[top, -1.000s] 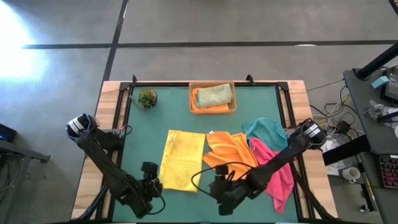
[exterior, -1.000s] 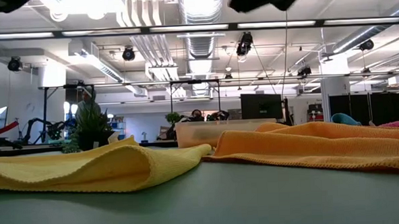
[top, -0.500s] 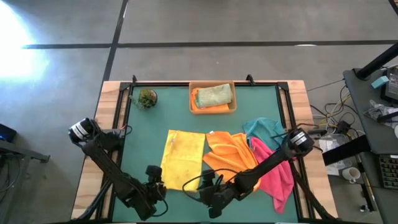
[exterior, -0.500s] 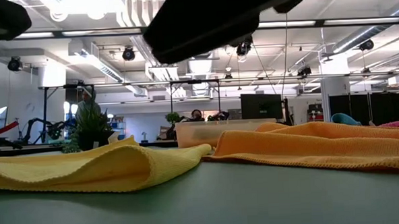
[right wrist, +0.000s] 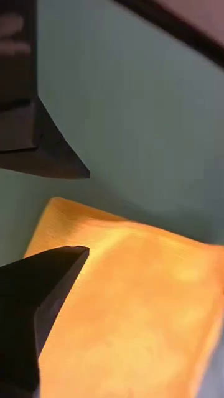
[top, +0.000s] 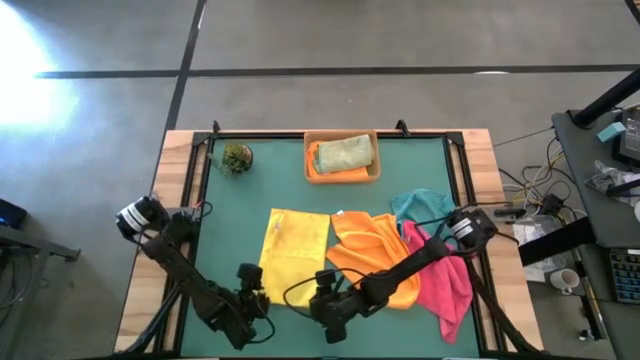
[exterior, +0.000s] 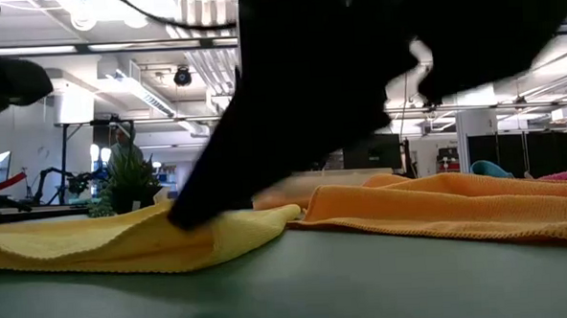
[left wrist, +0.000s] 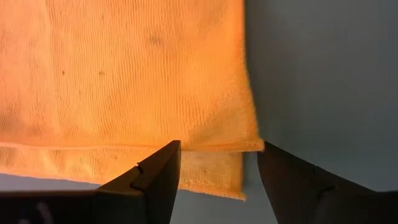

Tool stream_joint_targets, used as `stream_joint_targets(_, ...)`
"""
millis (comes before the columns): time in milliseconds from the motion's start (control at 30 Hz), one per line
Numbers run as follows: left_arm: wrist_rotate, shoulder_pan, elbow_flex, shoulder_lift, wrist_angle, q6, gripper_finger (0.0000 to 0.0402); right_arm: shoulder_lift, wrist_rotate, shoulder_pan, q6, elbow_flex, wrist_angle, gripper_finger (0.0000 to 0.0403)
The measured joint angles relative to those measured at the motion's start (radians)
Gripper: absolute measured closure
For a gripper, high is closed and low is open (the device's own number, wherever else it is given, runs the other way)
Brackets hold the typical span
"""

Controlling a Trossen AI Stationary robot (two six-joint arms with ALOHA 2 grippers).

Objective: Fold microfiber towels
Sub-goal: Fold the yellow towel

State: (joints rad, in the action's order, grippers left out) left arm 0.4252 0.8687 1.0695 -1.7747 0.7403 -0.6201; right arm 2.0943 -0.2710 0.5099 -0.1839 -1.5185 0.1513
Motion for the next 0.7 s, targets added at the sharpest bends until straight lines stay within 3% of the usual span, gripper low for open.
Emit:
stream_joint_targets(433,-0.015,-0.047,-0.049,-0.005,-0.062,0.004,0.0217,0.041,0.045,-0.042,-0.033,0.000,0.015,0.0226)
stream_joint_targets(567,-0.006,-0.054,-0.050,-0.008,-0.104,0.004,0.0265,0.041,0.046,-0.051,-0.052,0.000,0.023,0.0248)
stream_joint_targets(700,0.002,-0.058,-0.053,-0.010,-0.108,0.006,0.0335,0.041,0.046,-0.057,-0.056,0.000,0.027,0.0295)
